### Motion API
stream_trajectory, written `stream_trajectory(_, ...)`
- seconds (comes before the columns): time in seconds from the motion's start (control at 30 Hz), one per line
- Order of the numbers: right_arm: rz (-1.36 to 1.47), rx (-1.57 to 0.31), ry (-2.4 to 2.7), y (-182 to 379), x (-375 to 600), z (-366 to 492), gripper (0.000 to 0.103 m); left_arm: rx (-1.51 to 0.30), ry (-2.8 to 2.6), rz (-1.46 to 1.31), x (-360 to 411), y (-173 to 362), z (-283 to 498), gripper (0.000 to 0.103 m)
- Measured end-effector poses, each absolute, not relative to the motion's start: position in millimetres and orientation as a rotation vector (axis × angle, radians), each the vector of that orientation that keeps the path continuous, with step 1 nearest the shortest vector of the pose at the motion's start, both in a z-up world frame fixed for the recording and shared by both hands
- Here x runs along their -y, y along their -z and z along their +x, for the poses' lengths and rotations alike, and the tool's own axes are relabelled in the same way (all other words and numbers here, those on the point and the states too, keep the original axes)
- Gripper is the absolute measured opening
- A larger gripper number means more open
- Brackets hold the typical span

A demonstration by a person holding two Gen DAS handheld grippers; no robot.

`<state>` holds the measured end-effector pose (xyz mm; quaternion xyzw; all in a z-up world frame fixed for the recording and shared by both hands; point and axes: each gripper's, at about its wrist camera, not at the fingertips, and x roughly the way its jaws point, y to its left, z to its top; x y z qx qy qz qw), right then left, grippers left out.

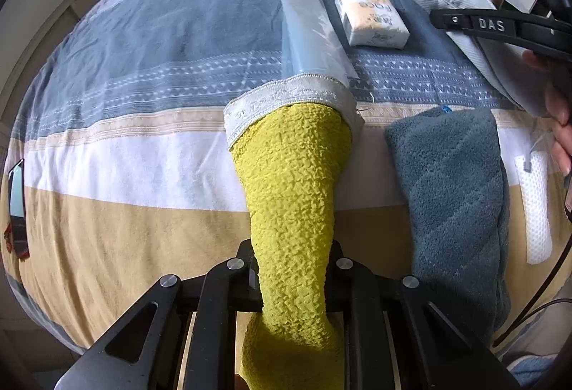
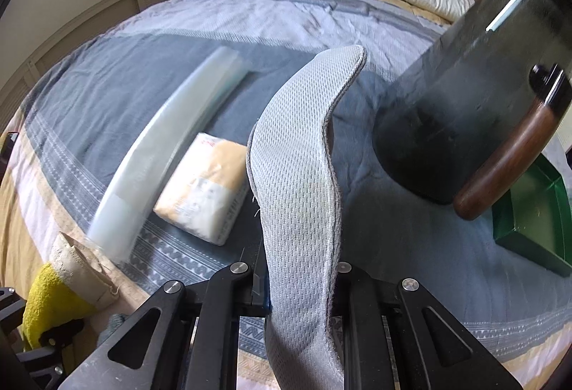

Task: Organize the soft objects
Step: 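Lift yellow towel with left tool while right tool carries mask toward green tray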

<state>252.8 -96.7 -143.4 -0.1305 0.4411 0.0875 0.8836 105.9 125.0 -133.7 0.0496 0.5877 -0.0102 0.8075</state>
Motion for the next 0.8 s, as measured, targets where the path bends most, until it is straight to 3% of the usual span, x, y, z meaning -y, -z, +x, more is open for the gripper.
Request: stream_trajectory(0.8,-0.273,-0.77,-0.205,53,113,133,0.014,-1.097,-0.038,0.064,-119,50,67,0.014)
